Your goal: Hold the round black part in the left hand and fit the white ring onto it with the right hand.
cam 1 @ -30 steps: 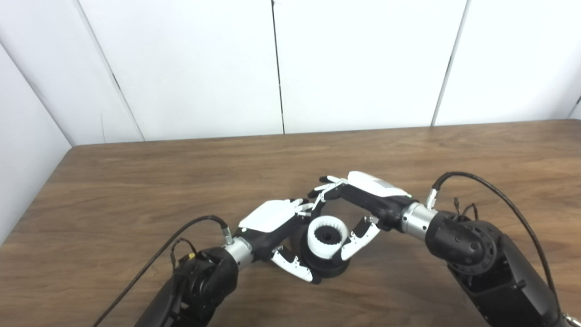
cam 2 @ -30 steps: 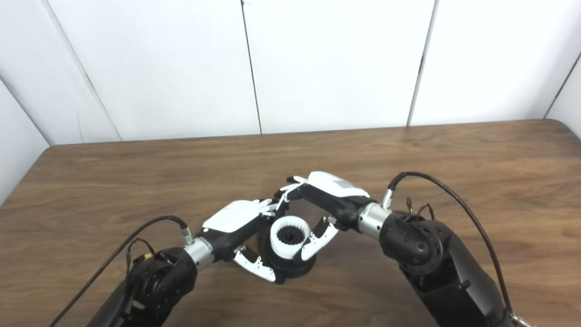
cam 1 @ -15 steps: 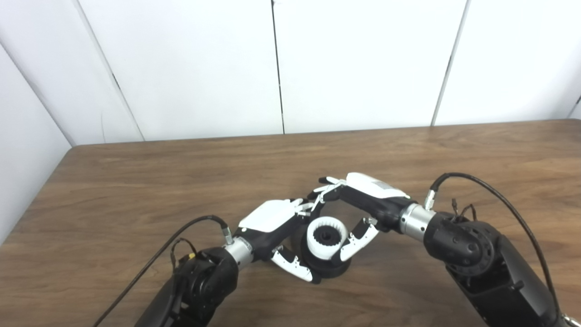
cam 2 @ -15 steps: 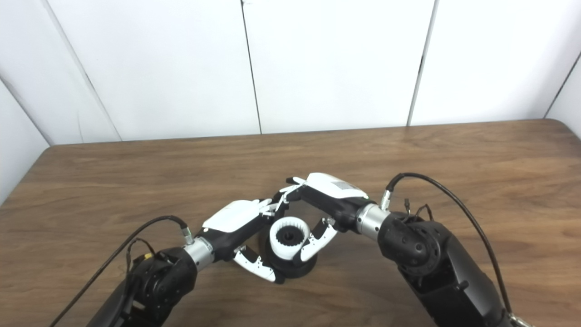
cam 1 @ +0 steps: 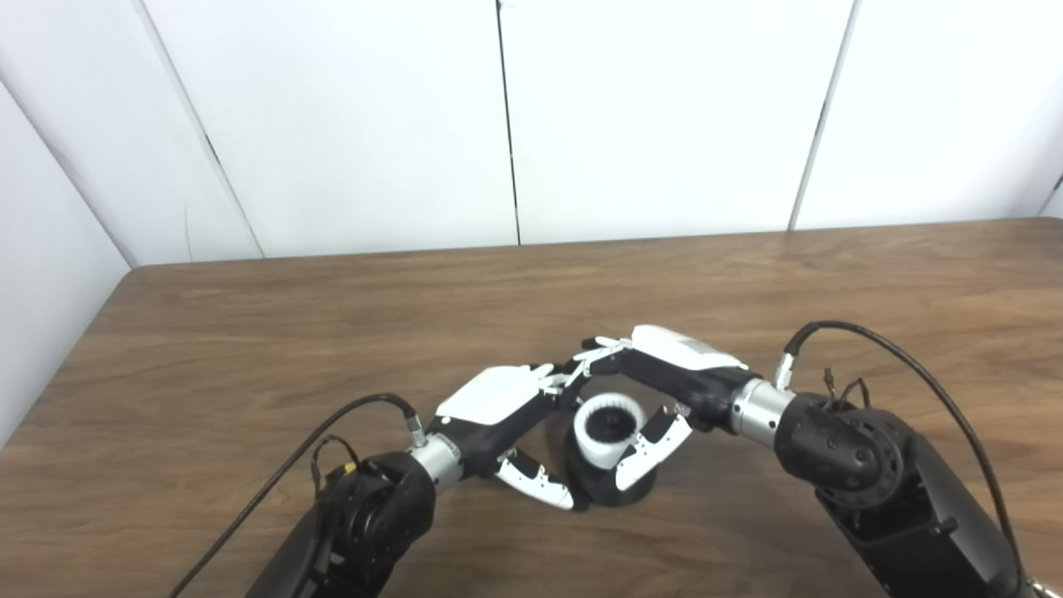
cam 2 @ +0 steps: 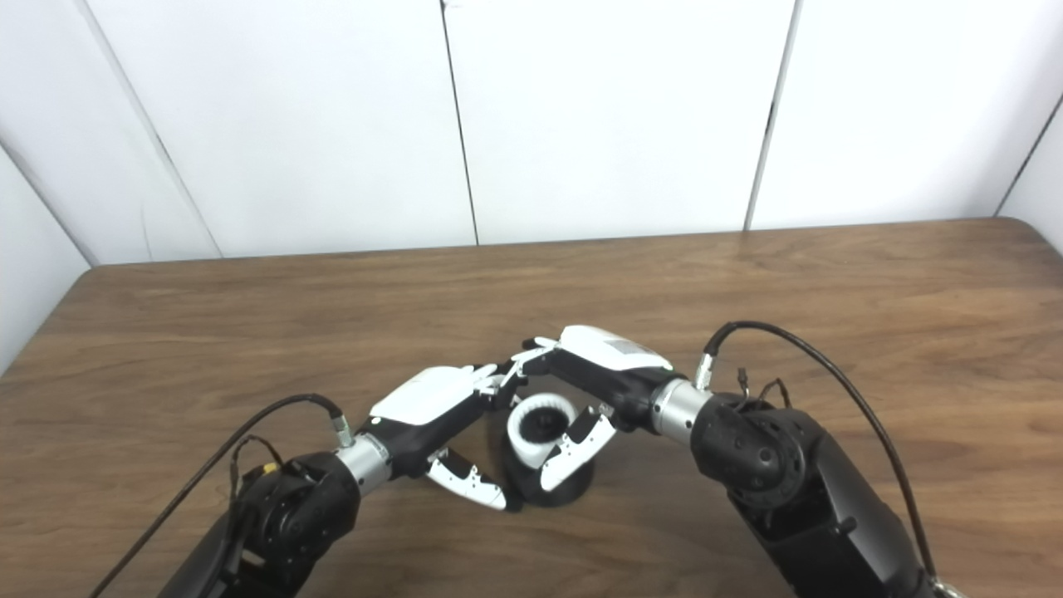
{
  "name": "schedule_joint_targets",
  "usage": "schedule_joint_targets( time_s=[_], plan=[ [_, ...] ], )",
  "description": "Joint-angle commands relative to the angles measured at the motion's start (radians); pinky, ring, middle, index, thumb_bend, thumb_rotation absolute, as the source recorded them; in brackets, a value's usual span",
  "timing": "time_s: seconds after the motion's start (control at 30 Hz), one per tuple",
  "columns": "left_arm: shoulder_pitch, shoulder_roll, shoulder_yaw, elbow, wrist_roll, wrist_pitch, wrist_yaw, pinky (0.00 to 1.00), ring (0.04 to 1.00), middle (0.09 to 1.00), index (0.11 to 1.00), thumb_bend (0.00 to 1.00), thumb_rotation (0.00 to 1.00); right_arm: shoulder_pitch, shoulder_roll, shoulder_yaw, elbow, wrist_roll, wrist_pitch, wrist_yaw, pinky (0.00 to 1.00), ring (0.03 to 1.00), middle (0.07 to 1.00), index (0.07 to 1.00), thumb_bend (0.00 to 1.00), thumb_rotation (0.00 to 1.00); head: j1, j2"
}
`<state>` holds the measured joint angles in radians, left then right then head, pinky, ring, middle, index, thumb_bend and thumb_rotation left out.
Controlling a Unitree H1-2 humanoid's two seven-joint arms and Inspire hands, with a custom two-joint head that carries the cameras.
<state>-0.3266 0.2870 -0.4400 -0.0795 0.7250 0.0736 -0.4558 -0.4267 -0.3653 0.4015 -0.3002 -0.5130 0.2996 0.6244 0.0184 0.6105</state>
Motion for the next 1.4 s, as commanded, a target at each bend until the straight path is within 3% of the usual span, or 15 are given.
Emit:
schedule_joint_targets(
  time_s=[0.0, 0.6, 0.87, 1.07, 1.37],
  plan=[
    [-0.026, 0.008, 0.007, -0.028, -0.002, 0.01, -0.009, 1.0, 1.0, 0.964, 0.741, 0.99, 0.46, -0.035, 0.0, -0.013, -0.024, 0.006, -0.003, -0.006, 1.0, 0.975, 0.88, 0.717, 1.0, 0.33, 0.001, 0.001],
    [-0.022, 0.005, 0.013, -0.026, 0.004, 0.004, 0.0, 1.0, 1.0, 0.963, 0.767, 1.0, 0.47, -0.03, 0.002, -0.049, -0.027, 0.034, -0.003, -0.023, 0.96, 0.963, 0.884, 0.728, 1.0, 0.32, 0.002, -0.003],
    [-0.015, 0.009, 0.028, -0.036, -0.007, 0.015, 0.0, 1.0, 1.0, 0.955, 0.821, 1.0, 0.48, -0.004, 0.011, -0.102, -0.028, 0.064, 0.001, -0.053, 0.88, 0.959, 0.924, 0.82, 1.0, 0.34, -0.002, -0.007],
    [-0.007, 0.007, 0.06, -0.062, -0.048, 0.062, -0.025, 1.0, 1.0, 0.959, 0.86, 1.0, 0.47, 0.021, 0.017, -0.144, -0.02, 0.103, 0.003, -0.076, 0.84, 0.964, 0.945, 0.842, 1.0, 0.38, -0.006, -0.007],
    [0.024, -0.006, 0.164, -0.119, -0.2, 0.165, -0.05, 0.99, 1.0, 0.964, 0.911, 1.0, 0.41, 0.061, 0.033, -0.218, 0.001, 0.193, 0.013, -0.117, 0.91, 0.953, 0.93, 0.851, 1.0, 0.5, -0.019, -0.009]
  ],
)
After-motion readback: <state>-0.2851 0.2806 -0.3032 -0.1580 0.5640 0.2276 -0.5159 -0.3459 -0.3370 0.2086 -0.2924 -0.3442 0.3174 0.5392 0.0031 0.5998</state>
